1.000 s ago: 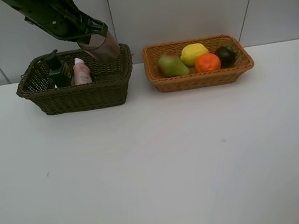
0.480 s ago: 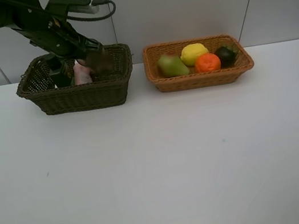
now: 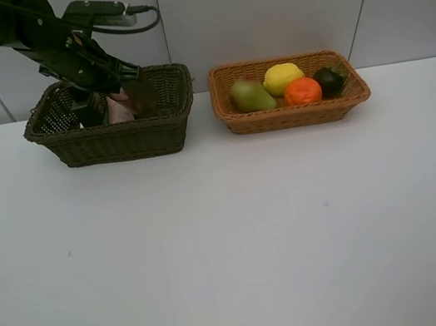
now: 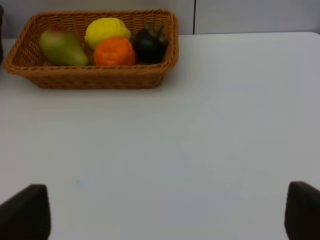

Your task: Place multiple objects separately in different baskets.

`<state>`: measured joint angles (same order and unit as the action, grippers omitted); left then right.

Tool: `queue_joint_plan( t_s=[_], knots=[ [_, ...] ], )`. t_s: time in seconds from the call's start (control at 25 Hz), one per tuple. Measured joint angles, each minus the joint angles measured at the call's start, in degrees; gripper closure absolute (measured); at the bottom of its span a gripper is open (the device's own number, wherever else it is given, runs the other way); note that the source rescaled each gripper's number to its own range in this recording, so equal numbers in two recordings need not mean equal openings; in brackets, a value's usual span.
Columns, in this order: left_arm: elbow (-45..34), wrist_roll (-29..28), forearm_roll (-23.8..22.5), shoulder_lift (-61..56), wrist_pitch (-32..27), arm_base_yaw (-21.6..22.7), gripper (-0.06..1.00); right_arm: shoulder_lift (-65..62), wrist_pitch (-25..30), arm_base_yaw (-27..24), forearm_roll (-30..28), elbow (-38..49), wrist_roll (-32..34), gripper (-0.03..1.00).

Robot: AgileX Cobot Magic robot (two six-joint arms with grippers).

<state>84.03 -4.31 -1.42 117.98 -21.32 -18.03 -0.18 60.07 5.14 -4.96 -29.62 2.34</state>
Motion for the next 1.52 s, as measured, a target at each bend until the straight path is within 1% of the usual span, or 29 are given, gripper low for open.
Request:
queue_joint_plan(
  t_s=[0.12, 0.16, 0.2, 0.24, 0.28, 0.36, 0.4, 0.44, 0.48, 0.52, 0.68, 1.0, 1.24, 1.4, 1.52],
  knots=[
    [0.00, 0.00, 0.66, 0.00, 0.00, 0.00, 0.94, 0.00, 0.00, 0.00, 0.00, 0.00, 0.00, -0.03],
    [0.00, 0.00, 0.80, 0.00, 0.00, 0.00, 0.92, 0.00, 0.00, 0.00, 0.00, 0.00, 0.00, -0.03],
    [0.00, 0.00, 1.02, 0.00, 0.00, 0.00, 0.87, 0.00, 0.00, 0.00, 0.00, 0.00, 0.00, -0.03],
    [0.00, 0.00, 1.42, 0.00, 0.00, 0.00, 0.79, 0.00, 0.00, 0.00, 0.00, 0.00, 0.00, -0.03],
    [0.00, 0.00, 1.42, 0.00, 0.00, 0.00, 0.64, 0.00, 0.00, 0.00, 0.00, 0.00, 0.00, -0.03],
    [0.00, 0.00, 1.42, 0.00, 0.17, 0.00, 0.27, 0.00, 0.00, 0.00, 0.00, 0.00, 0.00, -0.03],
    [0.00, 0.00, 1.42, 0.00, 0.22, 0.00, 0.15, 0.00, 0.00, 0.00, 0.00, 0.00, 0.00, -0.03],
    [0.00, 0.05, 1.80, 0.00, 0.30, 0.00, 0.05, 0.00, 0.00, 0.00, 0.00, 0.00, 0.00, -0.03],
    [0.00, 0.05, 1.92, 0.00, 0.44, 0.00, 0.00, 0.00, 0.00, 0.00, 0.00, 0.00, 0.00, -0.03],
    [0.00, 0.05, 1.99, 0.00, 0.63, 0.00, -0.02, 0.00, 0.00, 0.00, 0.00, 0.00, 0.00, -0.03],
    [0.00, 0.05, 2.09, 0.00, 0.91, 0.00, -0.05, 0.00, 0.00, 0.00, 0.00, 0.00, 0.00, -0.03],
    [0.00, 0.05, 2.71, 0.00, 0.34, 0.00, -0.06, 0.00, 0.00, 0.00, 0.00, 0.00, 0.00, -0.03],
    [0.00, 0.05, 2.99, -2.71, -4.68, 0.00, -0.06, 0.00, 0.00, 0.00, 0.00, 0.00, 0.00, -0.03],
    [0.00, 0.05, 3.01, -7.47, -9.39, 0.00, -0.06, 0.00, 0.00, 0.00, 0.00, 0.00, 0.00, -0.03],
    [0.00, 0.05, 3.01, -11.86, -14.08, 0.00, -0.06, 0.00, 0.00, 0.00, 0.00, 0.00, 0.00, -0.03]
  ],
)
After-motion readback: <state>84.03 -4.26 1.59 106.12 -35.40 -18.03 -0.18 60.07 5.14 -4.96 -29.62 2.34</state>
